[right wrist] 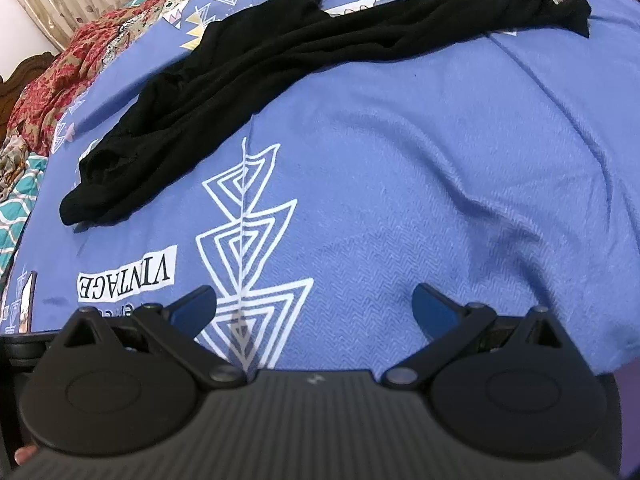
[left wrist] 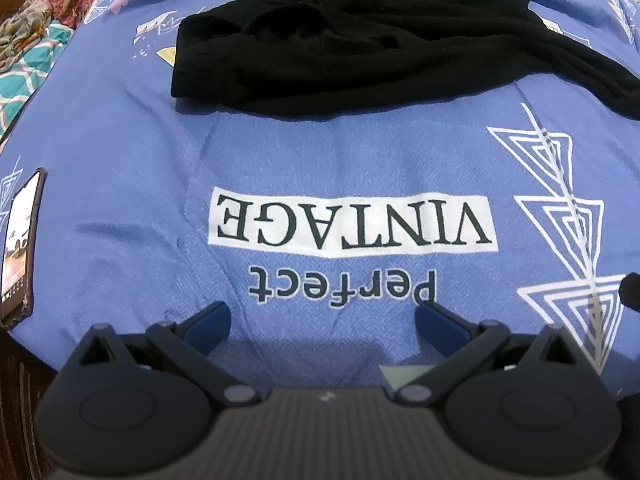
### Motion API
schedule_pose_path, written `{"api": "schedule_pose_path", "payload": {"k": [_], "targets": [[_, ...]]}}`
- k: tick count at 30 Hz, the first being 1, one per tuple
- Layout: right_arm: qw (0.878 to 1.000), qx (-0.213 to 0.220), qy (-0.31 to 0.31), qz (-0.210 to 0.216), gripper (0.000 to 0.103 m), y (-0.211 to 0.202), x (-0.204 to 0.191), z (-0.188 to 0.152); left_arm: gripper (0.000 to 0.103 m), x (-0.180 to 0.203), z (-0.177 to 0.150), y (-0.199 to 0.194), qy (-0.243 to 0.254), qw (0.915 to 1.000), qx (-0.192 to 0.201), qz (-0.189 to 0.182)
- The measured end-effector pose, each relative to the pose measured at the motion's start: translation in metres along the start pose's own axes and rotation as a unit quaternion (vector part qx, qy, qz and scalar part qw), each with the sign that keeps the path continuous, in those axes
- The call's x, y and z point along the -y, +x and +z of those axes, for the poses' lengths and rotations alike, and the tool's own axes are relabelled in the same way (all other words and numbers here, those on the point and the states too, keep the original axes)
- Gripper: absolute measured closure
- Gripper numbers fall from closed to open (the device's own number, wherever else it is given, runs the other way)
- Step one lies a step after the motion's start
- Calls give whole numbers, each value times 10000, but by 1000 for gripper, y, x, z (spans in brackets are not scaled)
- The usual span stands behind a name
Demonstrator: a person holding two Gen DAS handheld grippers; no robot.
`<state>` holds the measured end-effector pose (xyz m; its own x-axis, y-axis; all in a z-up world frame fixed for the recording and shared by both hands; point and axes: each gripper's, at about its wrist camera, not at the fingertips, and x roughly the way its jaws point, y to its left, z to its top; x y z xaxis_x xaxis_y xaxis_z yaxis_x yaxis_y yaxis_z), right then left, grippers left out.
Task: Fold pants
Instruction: 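Move both tools toward the black pants on the bed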
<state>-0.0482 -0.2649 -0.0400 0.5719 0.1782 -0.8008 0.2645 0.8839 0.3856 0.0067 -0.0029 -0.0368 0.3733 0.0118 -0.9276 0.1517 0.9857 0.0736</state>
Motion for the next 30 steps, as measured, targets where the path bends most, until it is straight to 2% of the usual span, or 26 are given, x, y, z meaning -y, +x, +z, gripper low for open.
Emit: {"api": "schedule_pose_path", "payload": {"k": [6,12,18,21,23,25,27,30], "targets": [[9999,27,113,77,0,0,4,1,0,-5,-2,3,-45,9999,39,-114],[9994,152,207,225,0,-2,10,-2,0,-11,-20,2,-27,9985,496,-239],[9997,144,102,165,0,-3,6,-2,0,-15,-22,-5,41,9981,498,-372],[9994,195,196,229,0,-5,9,-1,0,-29,-13,-15,-204,9960,702,-511],[9992,255,203,227,0,-7,10,0,0,-47,-4,-22,-576,9933,845,-538],[9989,401,164,194,9,-10,9,2,0,-66,9,-24,-958,9896,829,-675],[9982,549,54,217,34,-14,10,5,4,-85,25,-22,-1375,9833,797,-883],[9976,627,54,289,53,-17,17,11,8,-105,51,-12,-2082,9630,698,-1564]]}}
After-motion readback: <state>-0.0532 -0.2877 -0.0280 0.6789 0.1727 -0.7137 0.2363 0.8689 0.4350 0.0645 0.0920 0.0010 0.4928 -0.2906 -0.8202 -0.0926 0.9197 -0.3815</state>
